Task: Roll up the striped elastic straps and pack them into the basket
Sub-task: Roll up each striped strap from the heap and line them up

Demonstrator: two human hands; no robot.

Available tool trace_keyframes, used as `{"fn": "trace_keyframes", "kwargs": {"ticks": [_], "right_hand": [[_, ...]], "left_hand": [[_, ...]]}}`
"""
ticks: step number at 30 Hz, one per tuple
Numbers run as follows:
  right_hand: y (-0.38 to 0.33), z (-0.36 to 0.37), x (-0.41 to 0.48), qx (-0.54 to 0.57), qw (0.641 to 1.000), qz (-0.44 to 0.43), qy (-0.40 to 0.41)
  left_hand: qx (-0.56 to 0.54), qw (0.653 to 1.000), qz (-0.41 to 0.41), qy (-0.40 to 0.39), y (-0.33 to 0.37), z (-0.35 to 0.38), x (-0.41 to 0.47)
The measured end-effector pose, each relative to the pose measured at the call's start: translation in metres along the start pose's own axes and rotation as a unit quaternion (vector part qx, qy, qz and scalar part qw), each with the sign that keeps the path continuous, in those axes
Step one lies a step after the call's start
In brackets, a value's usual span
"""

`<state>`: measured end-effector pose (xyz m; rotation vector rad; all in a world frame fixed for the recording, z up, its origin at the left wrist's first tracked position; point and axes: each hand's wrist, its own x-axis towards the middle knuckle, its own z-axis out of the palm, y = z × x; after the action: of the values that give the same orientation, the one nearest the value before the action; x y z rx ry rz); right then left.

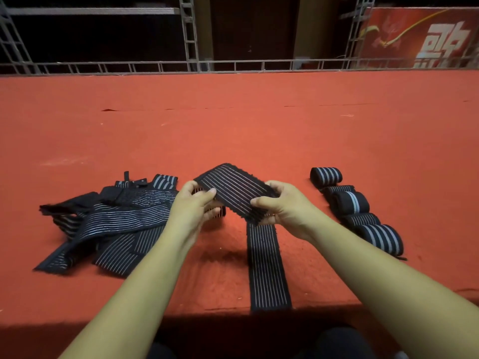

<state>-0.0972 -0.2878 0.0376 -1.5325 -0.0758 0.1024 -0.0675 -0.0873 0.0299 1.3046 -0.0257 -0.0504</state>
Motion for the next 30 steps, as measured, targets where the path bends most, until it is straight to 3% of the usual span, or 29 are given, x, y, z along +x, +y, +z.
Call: {"fn": "trace_keyframes", "kwargs": {"ticks": [2, 4, 5, 7, 9, 11, 14, 18, 20, 24, 27, 30], "right_hand": [[-0.007, -0.002, -0.001, -0.034, 0.999, -0.018, -0.005], [-0.013, -0.001, -0.003, -0.079, 0.996, -0.033, -0.036], [-0.017, 0.000, -0.005, -0.104, 0.992, -0.039, -0.059], [-0.022, 0.001, -0.008, -0.149, 0.981, -0.044, -0.120], [-0.029, 0.001, -0.010, -0.183, 0.969, -0.047, -0.159], [-0.037, 0.000, -0.011, -0.193, 0.969, -0.059, -0.142], [-0.038, -0.006, -0.006, -0.172, 0.979, -0.064, -0.091], [-0.028, -0.014, -0.004, -0.099, 0.988, -0.003, -0.116], [-0.026, -0.018, -0.002, -0.052, 0.994, 0.024, -0.090], [-0.031, -0.033, 0.014, 0.055, 0.996, 0.044, 0.047], [-0.032, -0.052, 0.027, 0.093, 0.981, 0.051, 0.161], [-0.025, -0.066, 0.037, 0.106, 0.968, 0.044, 0.221]], "left_hand": [[0.126, 0.989, 0.004, 0.079, -0.009, -0.003, 0.002], [0.245, 0.957, 0.071, 0.135, -0.017, -0.008, 0.003], [0.283, 0.943, 0.124, 0.124, -0.019, -0.010, 0.003], [0.312, 0.930, 0.197, 0.007, -0.018, -0.013, 0.002], [0.333, 0.912, 0.197, -0.137, -0.013, -0.011, -0.001], [0.344, 0.895, 0.193, -0.210, -0.010, -0.010, -0.004], [0.282, 0.912, 0.213, -0.208, -0.007, -0.003, -0.010], [0.253, 0.931, 0.207, -0.164, 0.000, 0.005, -0.014], [0.267, 0.929, 0.167, -0.195, 0.002, 0.006, -0.015], [0.418, 0.862, 0.133, -0.255, 0.002, 0.006, -0.020], [0.370, 0.881, 0.074, -0.286, 0.000, 0.000, -0.024], [0.267, 0.918, -0.019, -0.292, -0.009, -0.005, -0.029]]}}
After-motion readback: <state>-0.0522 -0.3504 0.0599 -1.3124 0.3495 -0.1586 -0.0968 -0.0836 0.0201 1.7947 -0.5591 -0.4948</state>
